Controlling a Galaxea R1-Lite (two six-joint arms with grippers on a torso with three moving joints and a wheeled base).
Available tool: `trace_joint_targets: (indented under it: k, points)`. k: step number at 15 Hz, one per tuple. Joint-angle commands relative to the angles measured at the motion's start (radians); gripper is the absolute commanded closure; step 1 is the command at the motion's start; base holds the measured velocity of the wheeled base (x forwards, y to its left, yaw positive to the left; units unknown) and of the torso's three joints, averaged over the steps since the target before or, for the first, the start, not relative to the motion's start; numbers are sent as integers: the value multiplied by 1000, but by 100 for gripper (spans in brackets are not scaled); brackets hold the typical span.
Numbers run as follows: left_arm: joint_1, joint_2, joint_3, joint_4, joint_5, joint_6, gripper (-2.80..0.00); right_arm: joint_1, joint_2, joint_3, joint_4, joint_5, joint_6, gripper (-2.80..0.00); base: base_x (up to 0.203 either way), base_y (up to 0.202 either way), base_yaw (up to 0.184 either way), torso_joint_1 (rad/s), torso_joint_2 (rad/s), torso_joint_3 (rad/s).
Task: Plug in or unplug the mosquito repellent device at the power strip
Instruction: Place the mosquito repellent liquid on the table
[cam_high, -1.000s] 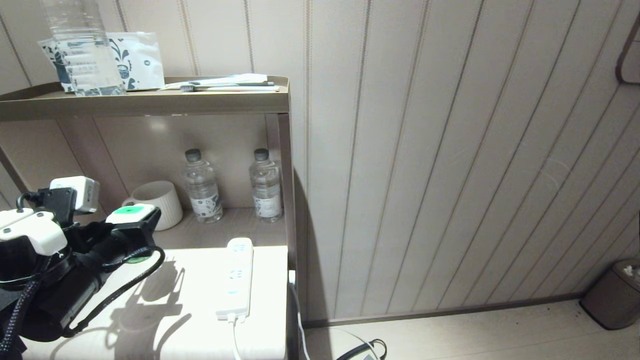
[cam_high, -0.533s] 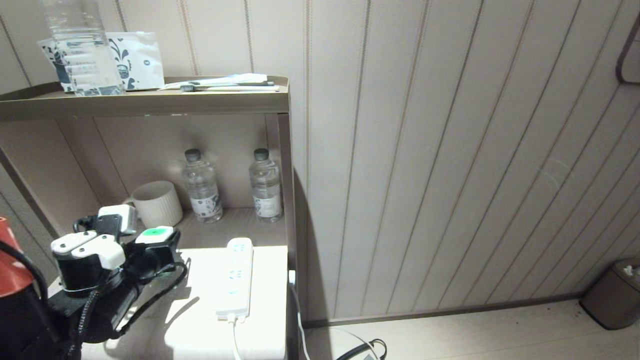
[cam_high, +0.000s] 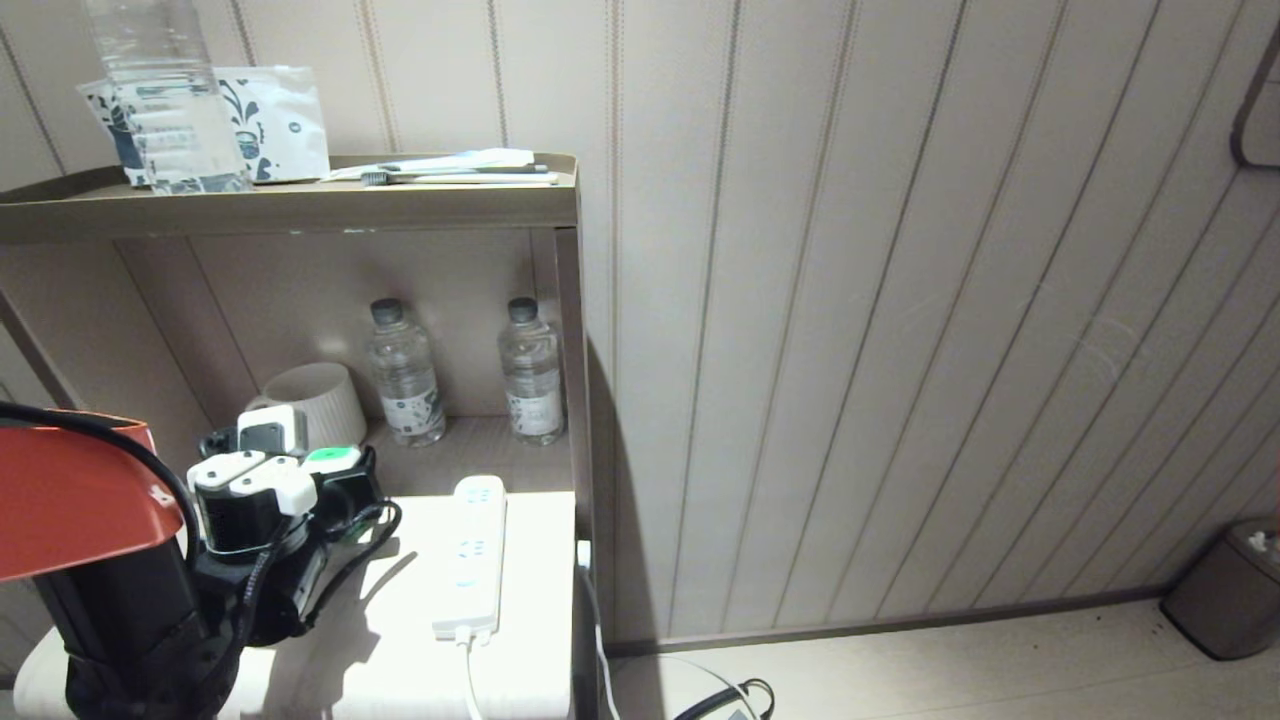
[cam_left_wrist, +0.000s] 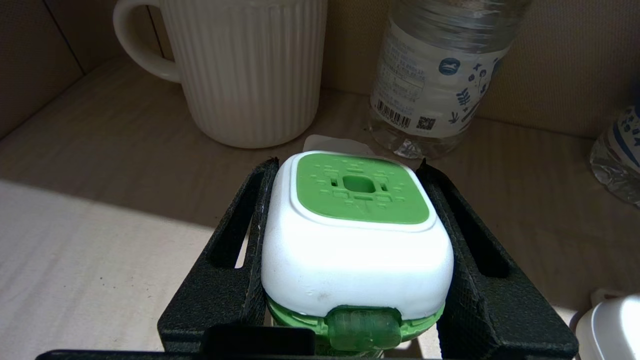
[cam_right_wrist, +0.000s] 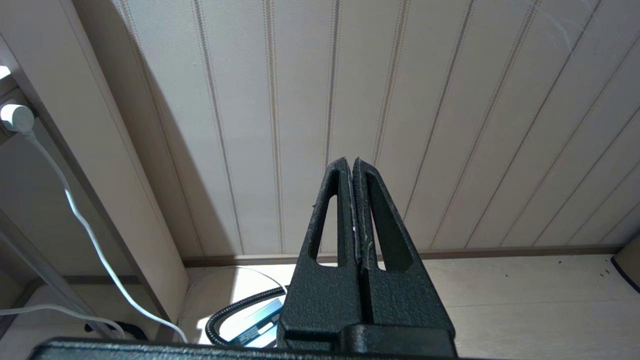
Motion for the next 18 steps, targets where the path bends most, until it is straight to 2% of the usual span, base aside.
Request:
trace_joint_targets:
  k: [1, 7, 8, 18]
  points:
    - [-2, 25, -4, -39, 2, -3, 0, 0, 1, 0, 0, 0, 0, 0, 0, 0, 0, 0, 0, 0]
    - [-5, 8, 11, -39, 14, -6, 0, 0, 1, 0, 0, 0, 0, 0, 0, 0, 0, 0, 0, 0]
    - [-5, 1, 11, -39, 31, -6, -280, 0, 1, 0, 0, 0, 0, 0, 0, 0, 0, 0, 0, 0]
    - [-6, -259, 112, -39, 32, -7, -280, 0, 1, 0, 0, 0, 0, 0, 0, 0, 0, 0, 0, 0]
